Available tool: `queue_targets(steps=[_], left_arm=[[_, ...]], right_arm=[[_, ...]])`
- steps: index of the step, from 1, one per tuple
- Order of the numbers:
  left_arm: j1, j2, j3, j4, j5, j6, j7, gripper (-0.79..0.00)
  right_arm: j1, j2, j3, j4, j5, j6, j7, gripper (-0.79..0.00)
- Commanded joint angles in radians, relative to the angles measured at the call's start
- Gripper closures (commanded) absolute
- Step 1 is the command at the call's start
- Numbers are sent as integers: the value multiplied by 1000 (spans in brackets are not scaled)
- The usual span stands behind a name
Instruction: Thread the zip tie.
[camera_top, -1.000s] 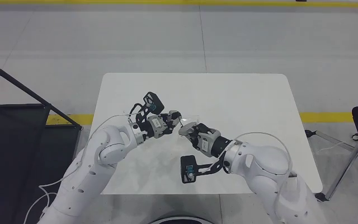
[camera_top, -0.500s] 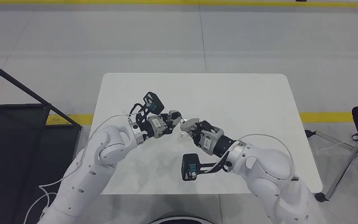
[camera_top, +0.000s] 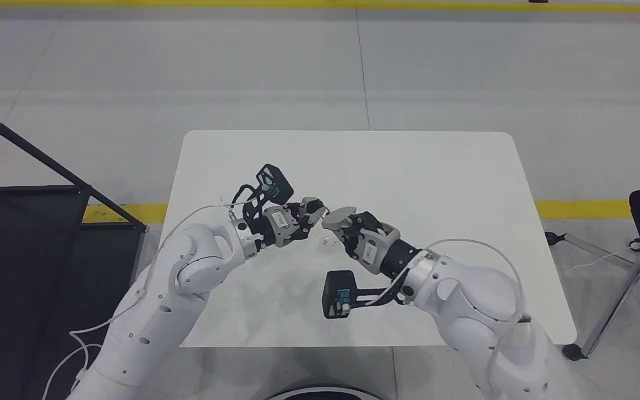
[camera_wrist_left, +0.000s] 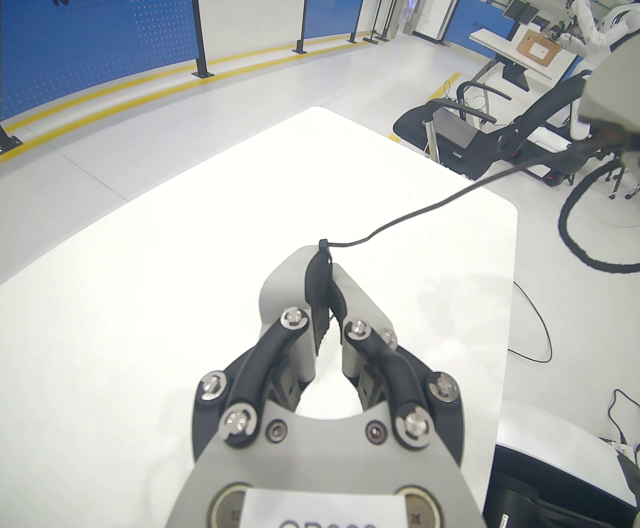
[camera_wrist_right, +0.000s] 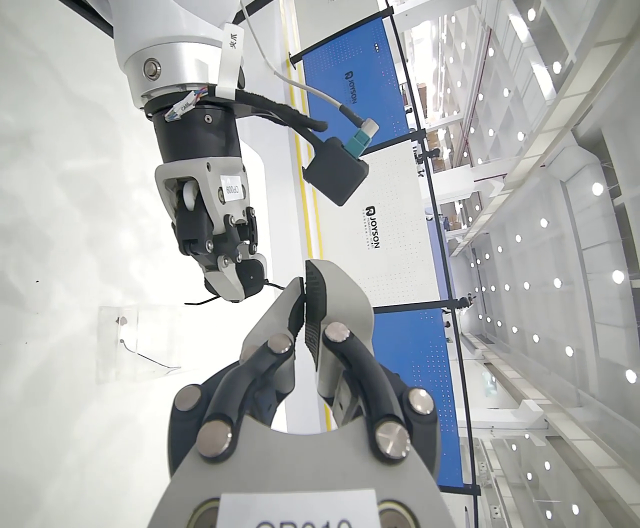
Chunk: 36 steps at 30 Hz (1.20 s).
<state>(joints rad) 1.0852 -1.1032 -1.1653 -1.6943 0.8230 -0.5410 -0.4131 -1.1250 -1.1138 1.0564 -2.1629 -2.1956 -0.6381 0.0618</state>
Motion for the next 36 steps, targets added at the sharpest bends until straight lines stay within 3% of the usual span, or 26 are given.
queue_targets(steps=[1,16,36], left_arm=[[8,0,1,-7,7,10,8,0],[21,1,-6,-16,14,-3,27,0],[28,-2,-19,-15,-17,14,63,0]], right_arm=[[2,-1,-4,3,-1,3,2,0],[16,-6,-10,14,0,-34,18,0],[80,-4,-57,46,-38,-234,4,0]])
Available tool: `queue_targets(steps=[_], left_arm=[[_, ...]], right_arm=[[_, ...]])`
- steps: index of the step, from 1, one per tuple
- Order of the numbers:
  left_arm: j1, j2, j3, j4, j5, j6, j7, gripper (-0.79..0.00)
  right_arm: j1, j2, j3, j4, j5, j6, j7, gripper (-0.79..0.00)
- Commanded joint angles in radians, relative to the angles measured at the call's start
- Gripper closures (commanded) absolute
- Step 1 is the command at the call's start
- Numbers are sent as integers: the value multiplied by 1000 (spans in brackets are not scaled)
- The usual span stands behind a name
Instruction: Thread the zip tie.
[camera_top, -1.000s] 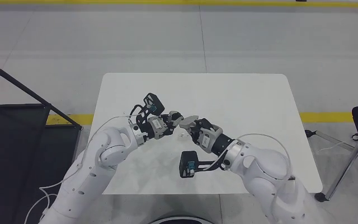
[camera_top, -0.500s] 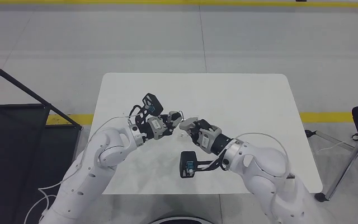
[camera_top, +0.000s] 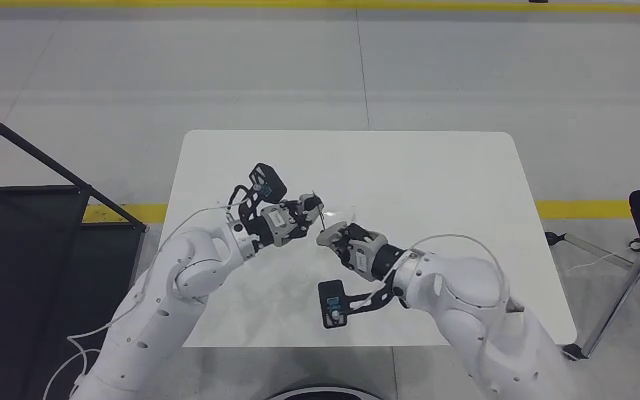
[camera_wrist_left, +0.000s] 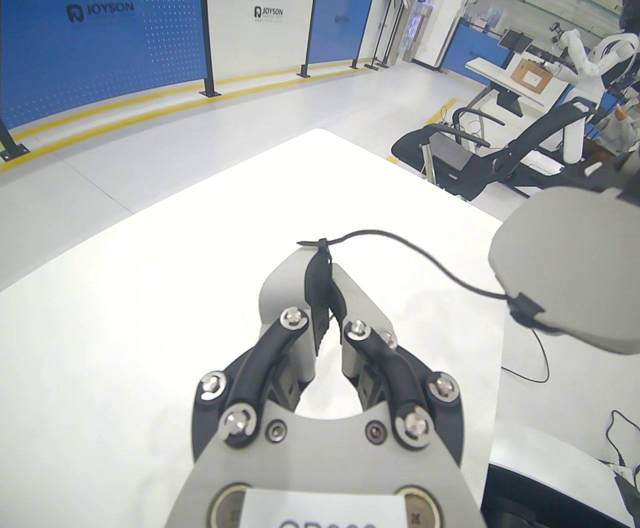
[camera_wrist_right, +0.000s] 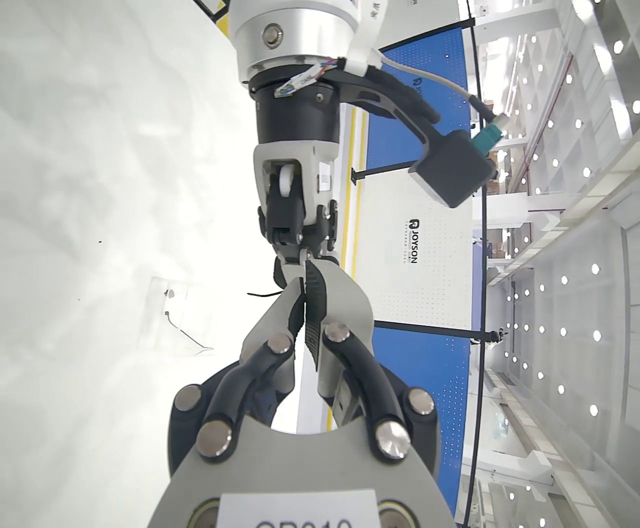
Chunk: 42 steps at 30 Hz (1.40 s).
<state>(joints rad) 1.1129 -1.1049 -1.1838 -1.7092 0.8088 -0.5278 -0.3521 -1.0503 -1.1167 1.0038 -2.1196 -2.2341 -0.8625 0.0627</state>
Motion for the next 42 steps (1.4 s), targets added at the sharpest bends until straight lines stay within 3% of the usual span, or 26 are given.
queue_targets(steps=[1,7,22,27,28,31,32,42], left_arm=[[1,0,-2,0,-4,1,4,0],[2,-1,-3,-1,-7,3,7,0],[3,1,3,-1,36,-38,-3,0],[3,-1,1,0,24,-21,5,0],[3,-1,0,1,20,-13,7,0],[2,-2,-1,1,11,1,12,0],[2,-3,-2,0,9,5,13,0],[4,-7,-1,-8,8,49,23,0]], right_arm=[[9,-1,-7,5,2,-16,6,0],[26,-5,-19,15,13,-34,26,0],[-33,-9,37,-10,62,156,39,0],[-51,-6,49,-17,53,153,33,0],[-50,-6,46,-18,48,142,33,-37],[-46,-6,40,-17,41,130,36,-283],[-45,-6,38,-18,38,126,37,-317],[-57,-6,19,-42,-14,124,68,-286]])
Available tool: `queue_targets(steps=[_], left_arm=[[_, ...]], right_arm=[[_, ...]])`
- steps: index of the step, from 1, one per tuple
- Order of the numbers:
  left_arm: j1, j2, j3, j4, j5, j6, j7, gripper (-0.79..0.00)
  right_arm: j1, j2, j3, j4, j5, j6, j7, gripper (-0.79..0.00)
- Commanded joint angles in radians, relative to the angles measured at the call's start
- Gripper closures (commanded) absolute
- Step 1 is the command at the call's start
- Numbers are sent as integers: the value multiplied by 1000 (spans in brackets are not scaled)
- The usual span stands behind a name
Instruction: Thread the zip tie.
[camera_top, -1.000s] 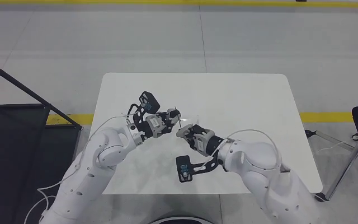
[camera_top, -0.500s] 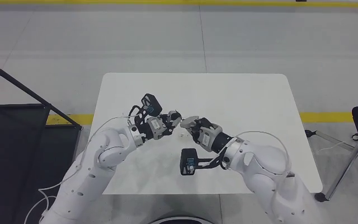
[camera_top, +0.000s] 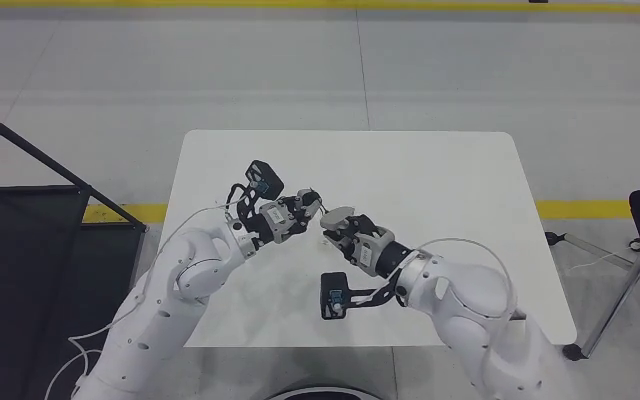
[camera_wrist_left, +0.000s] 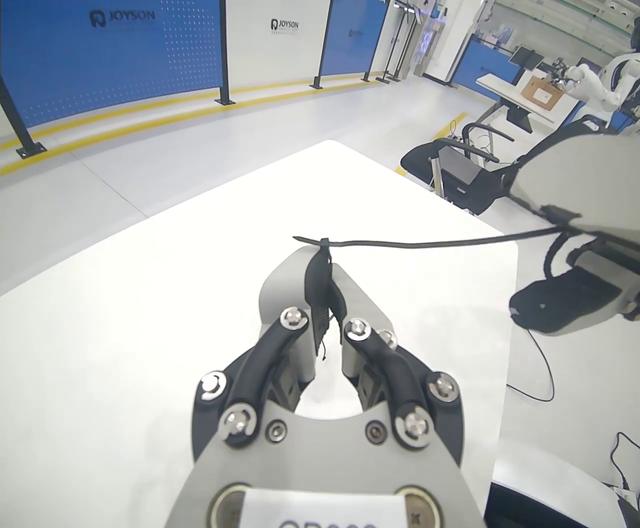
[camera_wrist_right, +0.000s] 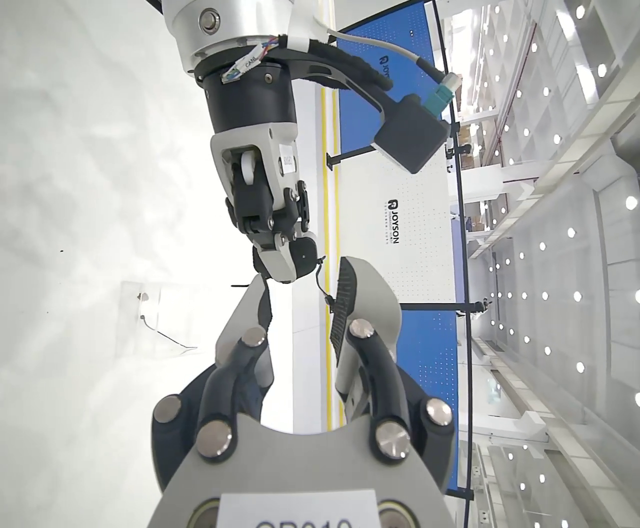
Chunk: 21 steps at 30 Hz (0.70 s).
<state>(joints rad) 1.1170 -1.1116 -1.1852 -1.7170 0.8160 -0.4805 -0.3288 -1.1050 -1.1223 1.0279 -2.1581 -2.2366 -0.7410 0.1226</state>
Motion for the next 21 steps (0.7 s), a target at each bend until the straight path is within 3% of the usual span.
queue_targets(steps=[1,7,11,18,21], left_arm=[[0,-1,1,-1,1,2,0,0],[-3,-2,7,-1,5,3,-7,0],[-6,-3,11,0,12,-5,-10,0],[-7,-4,12,2,16,-11,-10,0],[-7,-5,10,3,15,-11,-8,0]], right_arm=[[-3,-1,-10,-5,-19,7,13,-289],[3,-8,-32,3,-40,43,42,-280],[8,-13,-37,11,-40,56,64,-234],[23,-19,-45,27,-34,35,79,-200],[27,-23,-48,30,-29,45,94,-219]])
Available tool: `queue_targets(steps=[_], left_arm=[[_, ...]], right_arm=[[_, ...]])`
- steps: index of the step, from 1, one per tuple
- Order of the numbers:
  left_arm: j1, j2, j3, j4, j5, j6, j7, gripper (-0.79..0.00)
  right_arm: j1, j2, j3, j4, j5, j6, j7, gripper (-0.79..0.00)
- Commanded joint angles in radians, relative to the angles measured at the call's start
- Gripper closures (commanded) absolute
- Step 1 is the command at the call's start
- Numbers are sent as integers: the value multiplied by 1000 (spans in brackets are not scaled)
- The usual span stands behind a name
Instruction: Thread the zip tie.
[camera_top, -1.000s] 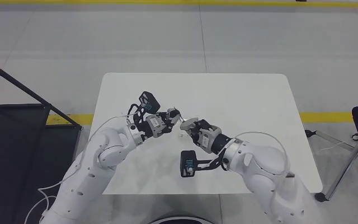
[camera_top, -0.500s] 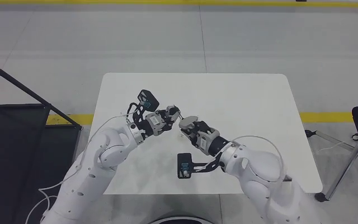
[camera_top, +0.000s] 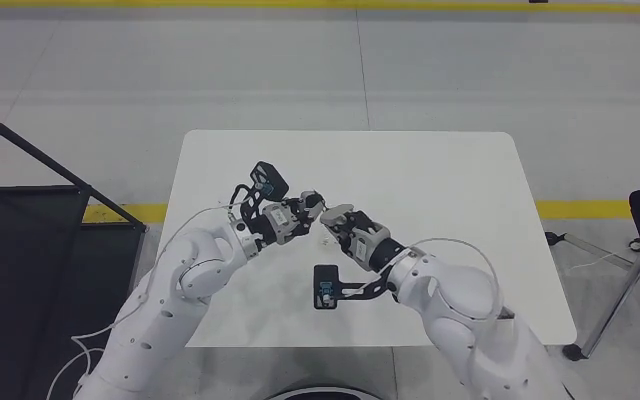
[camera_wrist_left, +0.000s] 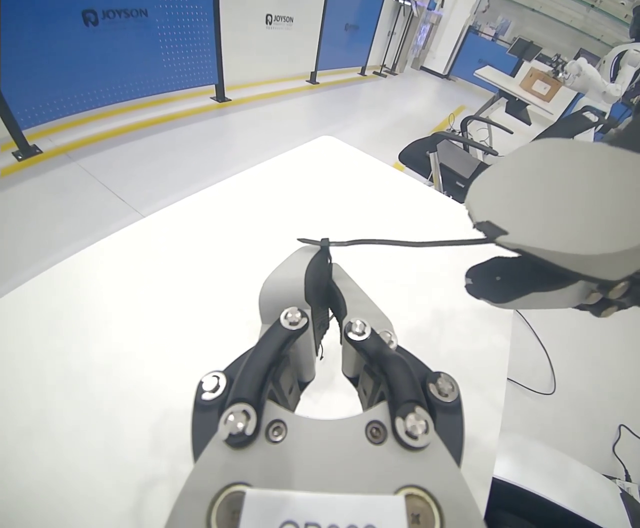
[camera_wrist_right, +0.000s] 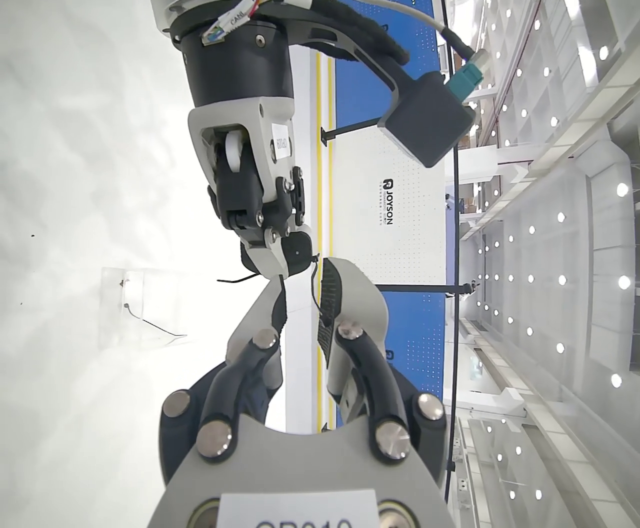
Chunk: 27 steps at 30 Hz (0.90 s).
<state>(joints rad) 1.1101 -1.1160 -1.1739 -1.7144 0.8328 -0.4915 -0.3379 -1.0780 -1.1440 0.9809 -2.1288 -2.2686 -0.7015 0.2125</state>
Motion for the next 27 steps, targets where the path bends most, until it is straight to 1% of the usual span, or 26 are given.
queue_targets(steps=[1,11,18,20,21,24,27], left_arm=[[0,0,-3,2,-3,2,3,0],[-2,-2,1,4,-3,-1,-1,0],[-5,-4,10,7,8,-14,-4,0],[-5,-4,10,8,9,-15,-2,0],[-5,-4,10,8,10,-16,-2,0],[-3,-4,8,7,10,-16,-2,0],[-2,-4,6,6,8,-16,-2,0]], right_arm=[[-1,-2,1,1,7,10,8,-231],[2,-8,-1,4,8,6,8,-225],[16,-15,-11,21,7,8,19,-194],[19,-17,-13,24,7,4,22,-163],[20,-17,-15,24,6,3,24,-92],[23,-20,-17,26,6,0,28,-9],[24,-22,-18,26,4,-3,30,0]])
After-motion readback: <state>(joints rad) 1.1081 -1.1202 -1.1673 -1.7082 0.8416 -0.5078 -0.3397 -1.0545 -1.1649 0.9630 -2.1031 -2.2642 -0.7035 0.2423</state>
